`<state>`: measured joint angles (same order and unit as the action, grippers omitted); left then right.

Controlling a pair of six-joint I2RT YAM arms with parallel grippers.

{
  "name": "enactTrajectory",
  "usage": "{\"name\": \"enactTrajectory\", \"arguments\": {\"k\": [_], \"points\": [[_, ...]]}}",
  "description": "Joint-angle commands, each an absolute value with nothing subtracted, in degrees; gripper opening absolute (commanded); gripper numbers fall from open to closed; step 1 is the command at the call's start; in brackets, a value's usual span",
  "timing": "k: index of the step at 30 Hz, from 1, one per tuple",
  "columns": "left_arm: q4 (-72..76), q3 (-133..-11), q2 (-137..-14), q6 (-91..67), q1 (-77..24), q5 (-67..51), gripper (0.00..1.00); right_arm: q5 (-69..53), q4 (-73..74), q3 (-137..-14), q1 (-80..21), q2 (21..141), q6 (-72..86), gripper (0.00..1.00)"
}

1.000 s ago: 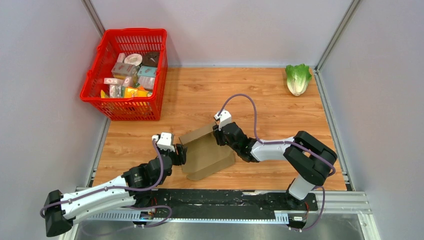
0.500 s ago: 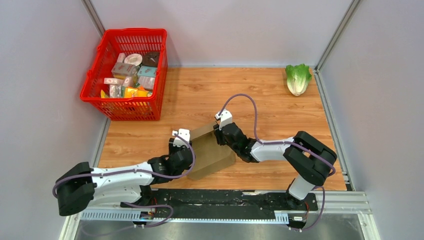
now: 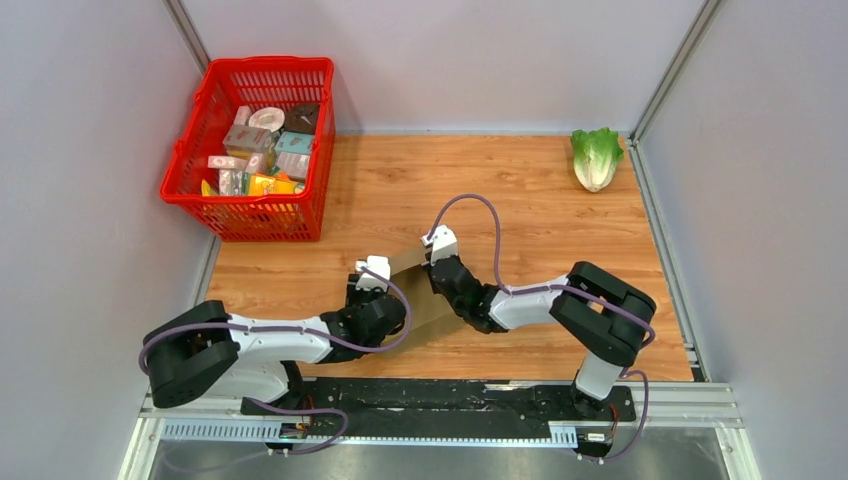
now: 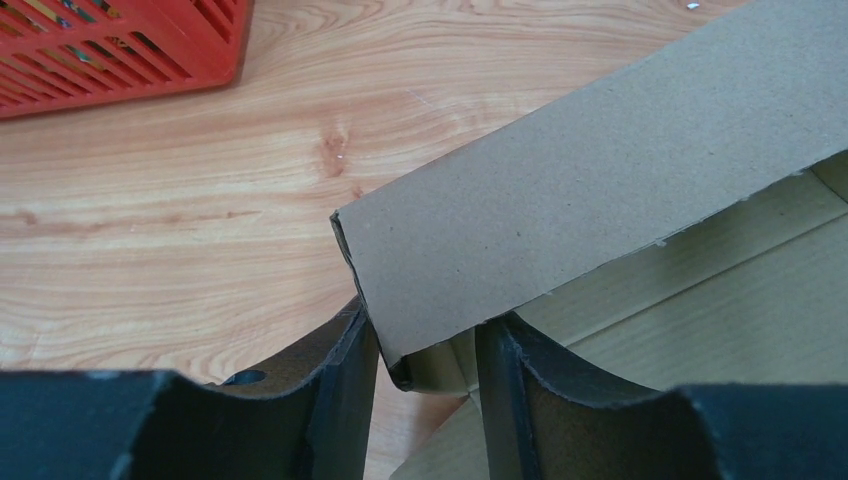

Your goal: Fold the paper box

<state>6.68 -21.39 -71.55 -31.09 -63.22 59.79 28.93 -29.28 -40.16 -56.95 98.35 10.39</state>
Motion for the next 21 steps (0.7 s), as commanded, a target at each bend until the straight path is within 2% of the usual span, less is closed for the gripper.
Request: {"name": "enactTrajectory", "arguments": {"k": [1, 11, 12, 13, 16, 21], "points": [[12.39, -23.47, -72.95, -31.02, -63.28, 61.00, 0.45, 34.88, -31.12, -42.19, -59.06, 100.55, 10.98, 0.00], [13.63, -23.47, -74.36, -30.85, -63.28, 63.11, 0.37, 39.55, -26.64, -43.42, -60.91, 101.25, 16.08, 0.02], [13.10, -23.55, -74.01, -30.76, -63.19, 62.84, 0.39, 39.03, -26.11, -43.33, -60.73, 100.64, 16.69, 0.13], [12.49, -23.64, -73.66, -30.85, -63.28, 62.49, 0.41, 38.59, -25.49, -43.24, -60.38, 99.85, 16.79, 0.38], [10.46, -22.51, -70.67, -31.20, -63.28, 59.25, 0.49, 37.62, -19.97, -43.59, -59.33, 96.42, 18.01, 0.53], [-1.30, -20.57, -59.70, -34.62, -63.19, 50.64, 0.62, 33.67, -6.08, -43.25, -57.48, 87.82, 22.15, 0.64]]}}
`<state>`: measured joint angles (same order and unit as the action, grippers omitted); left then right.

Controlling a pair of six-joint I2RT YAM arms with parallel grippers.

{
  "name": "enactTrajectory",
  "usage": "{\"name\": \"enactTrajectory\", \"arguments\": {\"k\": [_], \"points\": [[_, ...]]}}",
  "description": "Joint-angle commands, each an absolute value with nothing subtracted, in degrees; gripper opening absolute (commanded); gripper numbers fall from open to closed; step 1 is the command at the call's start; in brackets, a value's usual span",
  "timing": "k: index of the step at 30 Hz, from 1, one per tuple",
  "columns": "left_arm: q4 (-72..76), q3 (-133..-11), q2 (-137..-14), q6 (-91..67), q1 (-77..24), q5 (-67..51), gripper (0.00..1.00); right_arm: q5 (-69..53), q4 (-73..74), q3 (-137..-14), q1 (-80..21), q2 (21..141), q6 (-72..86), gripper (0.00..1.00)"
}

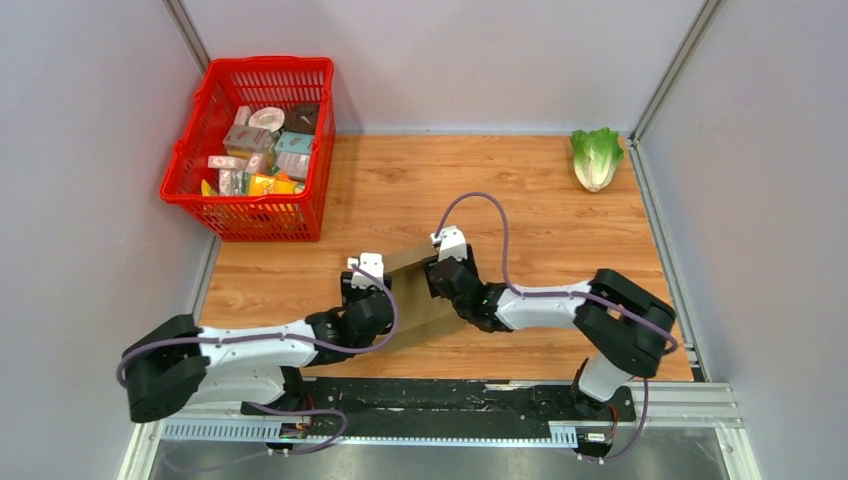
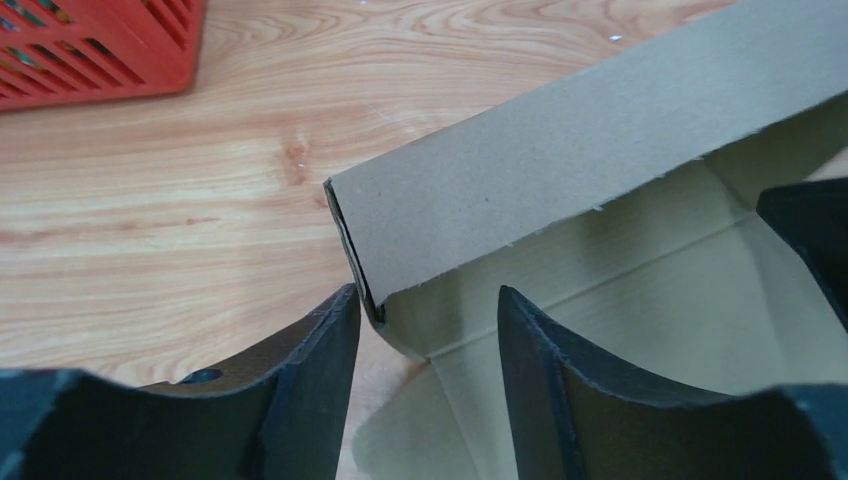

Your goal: Fold the paper box

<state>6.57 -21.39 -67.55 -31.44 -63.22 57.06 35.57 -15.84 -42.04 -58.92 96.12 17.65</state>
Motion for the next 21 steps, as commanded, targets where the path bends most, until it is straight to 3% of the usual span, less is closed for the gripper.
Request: {"name": "enactTrajectory", "arguments": {"k": [1, 5, 7, 13, 17, 21], "points": [[-2.54, -19.87, -55.15, -34.72, -63.28, 47.23, 0.62, 33.05, -5.11, -42.46, -57.48, 85.98, 22.58, 0.69], [-12.10, -18.20, -42.22, -35.16, -63.11, 40.01, 0.63, 30.50, 7.33, -40.69, -57.48, 78.59, 24.69, 0.79], [-15.80, -17.93, -34.07, -34.54, -63.02, 34.93, 0.63, 29.36, 12.97, -40.08, -57.39, 74.54, 25.75, 0.80], [-22.14, -21.26, -16.38, -31.91, -62.58, 24.54, 0.60, 9.80, 19.94, -38.50, -57.31, 69.96, 34.18, 0.78], [-22.06, -24.69, -15.37, -29.19, -62.58, 20.05, 0.60, 5.54, 18.29, -36.31, -57.30, 70.40, 39.02, 0.73], [-22.32, -29.25, -23.44, -27.43, -62.58, 15.74, 0.59, 7.64, 17.05, -35.25, -57.30, 70.93, 39.20, 0.61]]}}
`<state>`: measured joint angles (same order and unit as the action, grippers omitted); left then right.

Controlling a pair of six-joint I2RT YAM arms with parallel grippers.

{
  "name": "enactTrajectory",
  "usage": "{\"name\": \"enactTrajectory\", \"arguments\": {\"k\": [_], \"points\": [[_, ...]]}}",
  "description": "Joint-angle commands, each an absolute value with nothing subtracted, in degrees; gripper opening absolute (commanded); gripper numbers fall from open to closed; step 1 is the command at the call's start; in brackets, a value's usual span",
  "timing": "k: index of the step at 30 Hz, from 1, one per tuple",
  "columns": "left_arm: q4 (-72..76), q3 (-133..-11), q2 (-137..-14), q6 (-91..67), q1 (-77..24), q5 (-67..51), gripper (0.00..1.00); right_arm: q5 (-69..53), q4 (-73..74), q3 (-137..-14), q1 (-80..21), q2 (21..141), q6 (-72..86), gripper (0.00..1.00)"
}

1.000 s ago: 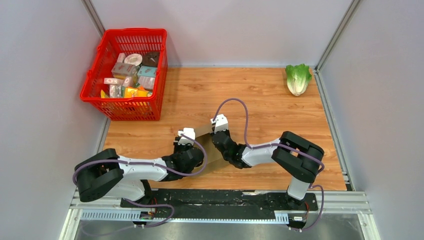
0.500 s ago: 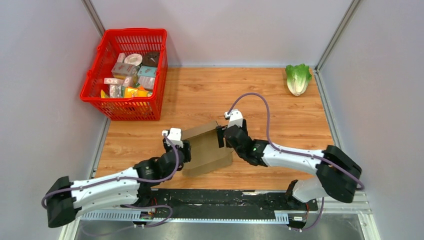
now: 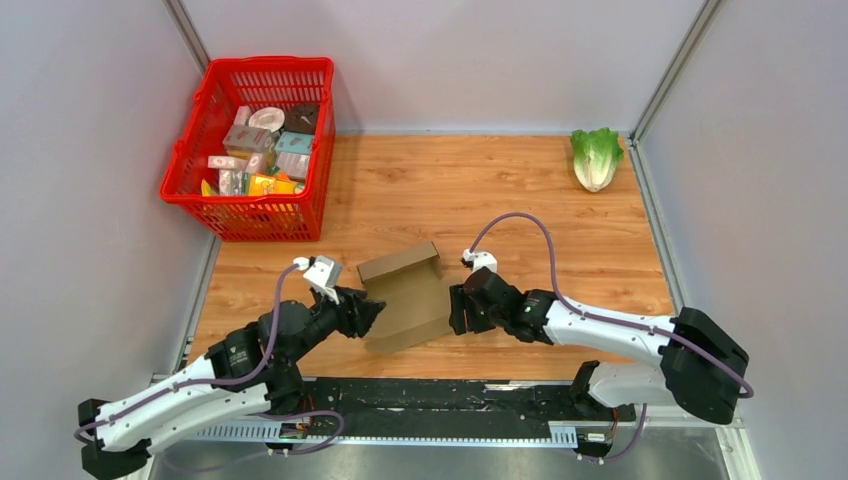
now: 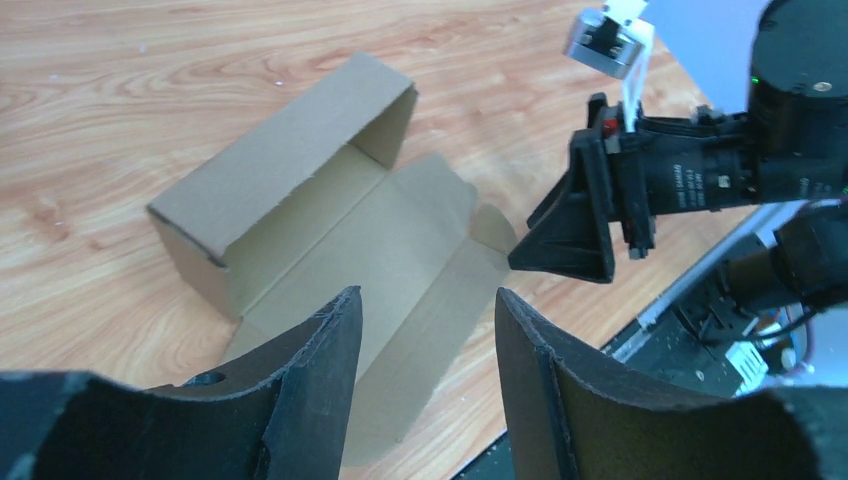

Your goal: Fold the paper box

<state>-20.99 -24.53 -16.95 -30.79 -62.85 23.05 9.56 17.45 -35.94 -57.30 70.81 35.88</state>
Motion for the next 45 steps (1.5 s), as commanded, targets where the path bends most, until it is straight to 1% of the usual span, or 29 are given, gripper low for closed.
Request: {"name": "enactTrajectory", "arguments": {"k": [1, 3, 4, 5, 6, 7, 8, 9, 10, 13, 17, 20, 21, 24, 27, 31, 34, 36, 39, 42, 43, 45], "points": [[-21.63, -29.88, -28.17, -26.99, -62.58, 12.77, 0.58, 9.04, 16.96, -35.24, -57.30, 71.28, 38.85, 0.58], [-20.22, -31.80, -33.28, -24.71, -62.58, 9.16, 0.51, 9.40, 16.44, -35.42, -57.39, 72.68, 37.97, 0.51], [-18.13, -32.16, -38.44, -24.00, -62.58, 6.18, 0.50, 9.84, 15.57, -35.51, -57.39, 73.12, 37.36, 0.49], [-16.80, -32.52, -40.93, -23.39, -62.67, 4.50, 0.49, 9.93, 15.30, -35.68, -57.31, 73.56, 37.27, 0.48], [-15.57, -33.30, -43.22, -22.51, -62.75, 3.26, 0.49, 10.28, 15.12, -35.94, -57.30, 74.52, 37.18, 0.44], [-13.03, -33.57, -47.33, -22.07, -63.01, 1.95, 0.49, 10.98, 15.12, -36.12, -57.30, 74.88, 37.26, 0.42], [-11.62, -33.75, -48.94, -21.45, -63.63, 1.85, 0.52, 11.42, 15.20, -36.30, -57.22, 75.23, 38.40, 0.41], [-10.64, -34.36, -50.43, -19.44, -65.90, 2.37, 0.53, 11.69, 15.29, -36.30, -56.96, 75.67, 39.10, 0.37], [-9.76, -34.80, -52.80, -18.29, -67.05, 4.90, 0.54, 11.86, 15.21, -36.21, -56.78, 75.67, 40.24, 0.36], [-6.70, -34.81, -55.88, -14.33, -71.17, 7.29, 0.55, 10.03, 12.76, -35.42, -56.16, 75.94, 42.36, 0.31], [-3.87, -34.54, -61.07, -10.47, -74.44, 7.56, 0.57, 7.21, 11.78, -35.42, -55.81, 76.03, 43.06, 0.24], [-5.79, -36.82, -67.13, -7.05, -77.94, 11.50, 0.57, 4.75, 10.81, -34.81, -55.81, 75.24, 43.50, 0.15], [-6.50, -38.65, -70.45, -6.25, -78.83, 13.08, 0.57, 4.31, 10.90, -34.80, -55.64, 75.06, 43.85, 0.07], [-10.54, -43.48, -76.52, -3.96, -81.73, 19.84, 0.58, 2.64, 11.95, -34.72, -55.02, 73.74, 44.73, 0.01], [-12.91, -47.18, -82.41, -1.85, -84.45, 26.52, 0.58, 1.93, 13.00, -34.63, -54.67, 72.07, 45.26, 0.00], [-18.89, -52.03, -88.58, -0.09, -87.01, 42.51, 0.59, 0.89, 15.20, -34.45, -53.79, 69.70, 45.79, 0.00], [-19.16, -53.17, -92.10, 2.46, -87.71, 45.70, 0.58, 0.88, 15.90, -33.84, -53.35, 67.59, 46.14, 0.00], [-19.86, -54.23, -93.77, 2.29, -87.80, 47.27, 0.58, -1.23, 16.08, -33.31, -52.91, 65.92, 46.58, 0.00], [-18.56, -53.70, -94.13, 1.67, -87.80, 48.07, 0.55, -2.02, 16.35, -33.05, -52.91, 64.34, 46.58, 0.00], [-19.07, -54.05, -94.39, 1.06, -87.71, 49.82, 0.47, -2.20, 17.40, -33.13, -52.65, 63.11, 46.67, 0.00], [-19.42, -54.23, -94.48, 0.97, -87.80, 50.70, 0.38, -2.37, 17.58, -33.13, -52.56, 62.76, 46.58, 0.00], [-19.95, -54.40, -94.66, 0.79, -87.71, 52.55, 0.29, -2.20, 18.01, -33.22, -52.56, 61.61, 46.41, 0.00]]}}
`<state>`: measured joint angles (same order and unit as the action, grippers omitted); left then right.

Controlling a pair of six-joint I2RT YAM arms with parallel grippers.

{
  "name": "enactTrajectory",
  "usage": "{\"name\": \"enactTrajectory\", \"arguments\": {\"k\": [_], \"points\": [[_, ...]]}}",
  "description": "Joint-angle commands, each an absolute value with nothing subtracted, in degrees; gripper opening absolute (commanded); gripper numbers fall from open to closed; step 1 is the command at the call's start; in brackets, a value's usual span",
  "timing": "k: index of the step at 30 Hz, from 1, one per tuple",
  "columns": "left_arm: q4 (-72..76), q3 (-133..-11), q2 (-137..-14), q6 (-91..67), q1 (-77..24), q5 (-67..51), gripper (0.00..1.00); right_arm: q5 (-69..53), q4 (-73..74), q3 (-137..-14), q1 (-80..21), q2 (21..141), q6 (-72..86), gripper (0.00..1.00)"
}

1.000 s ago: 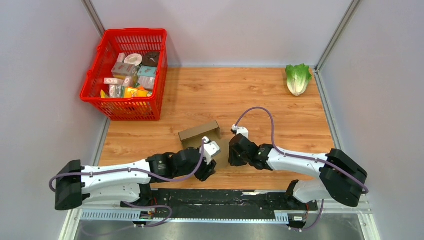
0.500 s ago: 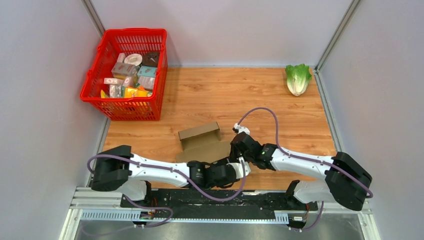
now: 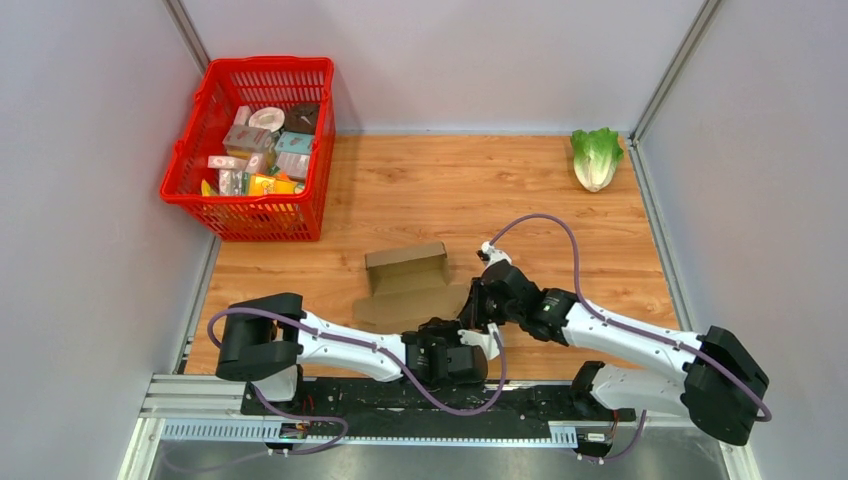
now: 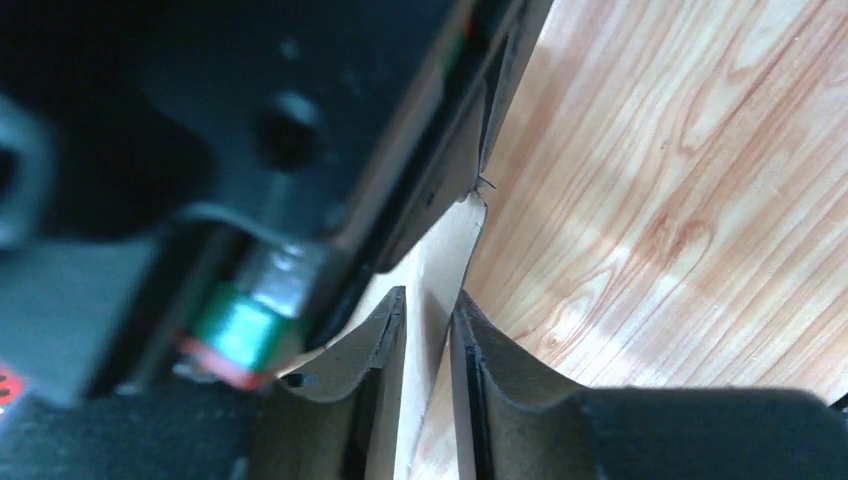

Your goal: Fold the paper box

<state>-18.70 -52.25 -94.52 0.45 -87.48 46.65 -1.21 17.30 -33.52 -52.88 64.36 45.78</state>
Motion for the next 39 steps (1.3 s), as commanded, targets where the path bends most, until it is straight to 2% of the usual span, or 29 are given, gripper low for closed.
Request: {"name": "enactTrajectory", "arguments": {"k": [1, 2, 4, 5, 6, 8, 9, 12, 13, 18, 21, 26, 31, 36, 39], "points": [[-20.39, -54.58, -94.66, 0.88, -87.71, 53.08, 0.20, -1.41, 18.80, -33.57, -52.65, 60.83, 46.23, 0.00], [-21.00, -55.19, -94.48, 0.88, -87.80, 53.43, 0.16, -0.80, 19.50, -33.92, -52.56, 60.30, 45.97, 0.00], [-22.14, -55.55, -93.35, 0.70, -87.80, 53.26, 0.08, 4.26, 23.61, -35.93, -52.47, 58.90, 44.05, 0.18], [-22.67, -55.98, -92.82, 0.36, -87.80, 53.17, 0.07, 6.74, 25.82, -36.82, -52.47, 58.36, 43.25, 0.29], [-23.46, -56.07, -91.33, -1.04, -87.80, 52.74, 0.07, 9.20, 27.84, -37.61, -52.47, 57.75, 42.46, 0.46], [-23.99, -56.34, -89.22, -3.07, -87.80, 52.21, 0.06, 17.11, 33.73, -40.24, -52.47, 55.38, 40.52, 0.56], [-24.78, -56.42, -86.69, -4.03, -87.45, 51.60, 0.06, 19.57, 35.32, -40.86, -52.56, 54.50, 40.34, 0.70], [-26.53, -57.13, -80.63, -9.21, -85.70, 45.31, 0.04, 26.88, 38.32, -41.40, -52.30, 49.67, 39.82, 0.84], [-27.59, -57.65, -79.03, -11.40, -83.43, 43.52, 0.00, 29.59, 38.32, -41.40, -52.21, 47.22, 39.47, 0.86], [-31.19, -59.68, -67.45, -27.57, -73.93, 29.04, 0.00, 33.92, 37.71, -41.22, -51.15, 40.35, 36.57, 0.90], [-32.25, -60.38, -61.11, -36.72, -68.13, 26.03, 0.00, 33.75, 36.91, -40.61, -51.15, 38.50, 36.30, 0.90], [-30.59, -60.12, -53.36, -52.45, -60.40, 25.14, 0.00, 26.73, 34.46, -38.06, -51.24, 41.92, 35.95, 0.90], [-29.00, -60.47, -53.43, -64.49, -53.89, 21.36, 0.00, 9.80, 28.75, -37.09, -51.33, 45.17, 28.84, 0.89], [-39.70, -64.33, -61.16, -76.27, -50.63, 19.16, 0.00, 4.40, 25.05, -35.33, -51.77, 44.74, 26.28, 0.90], [-44.38, -66.71, -64.33, -81.64, -50.36, 22.04, 0.00, 2.29, 23.74, -34.55, -52.03, 45.52, 25.14, 0.90]]}}
